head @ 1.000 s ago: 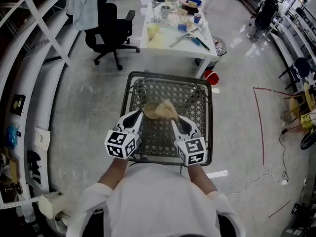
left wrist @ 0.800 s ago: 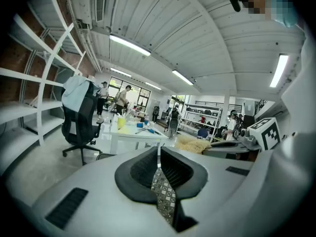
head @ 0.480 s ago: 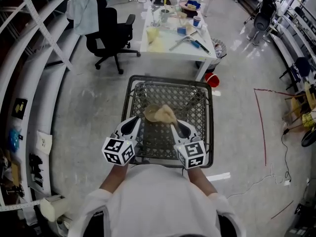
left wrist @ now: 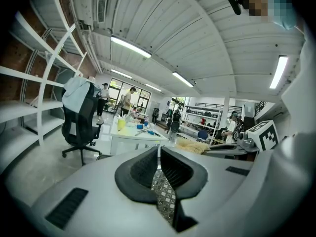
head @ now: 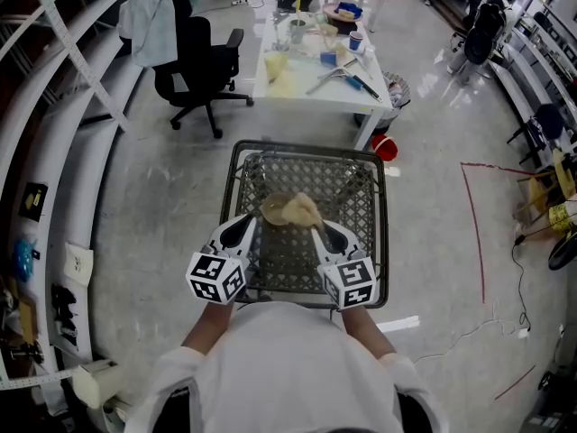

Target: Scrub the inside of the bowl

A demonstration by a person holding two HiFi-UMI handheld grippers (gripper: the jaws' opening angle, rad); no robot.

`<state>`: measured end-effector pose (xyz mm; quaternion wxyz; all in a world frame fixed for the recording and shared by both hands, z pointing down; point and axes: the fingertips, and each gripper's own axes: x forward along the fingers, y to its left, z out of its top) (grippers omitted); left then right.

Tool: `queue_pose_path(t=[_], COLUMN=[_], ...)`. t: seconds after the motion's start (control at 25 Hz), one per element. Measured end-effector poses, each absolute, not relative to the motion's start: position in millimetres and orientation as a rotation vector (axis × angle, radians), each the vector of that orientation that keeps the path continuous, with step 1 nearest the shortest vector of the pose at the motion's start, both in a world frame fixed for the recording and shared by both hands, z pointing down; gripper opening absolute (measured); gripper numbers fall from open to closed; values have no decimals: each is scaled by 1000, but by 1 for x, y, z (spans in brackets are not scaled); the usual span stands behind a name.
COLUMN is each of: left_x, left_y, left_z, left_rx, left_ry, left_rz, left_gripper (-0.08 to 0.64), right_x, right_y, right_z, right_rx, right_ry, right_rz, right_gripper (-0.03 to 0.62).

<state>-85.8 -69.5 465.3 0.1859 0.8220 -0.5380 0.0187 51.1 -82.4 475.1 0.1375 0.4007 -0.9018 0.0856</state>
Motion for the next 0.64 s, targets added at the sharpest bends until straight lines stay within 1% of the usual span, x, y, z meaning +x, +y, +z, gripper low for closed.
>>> queue_pose_path(t=[0.64], left_x=[-88], left_y=[-71], left_z=[471], left_rx=[2304], left_ry=[-1511], left_rz=[59], left_gripper=[44], right_x=[50], right_y=[-84], right_z=[477], right_rx=[1161], right_ry=[-2602], right_rz=[244], right_gripper=[69])
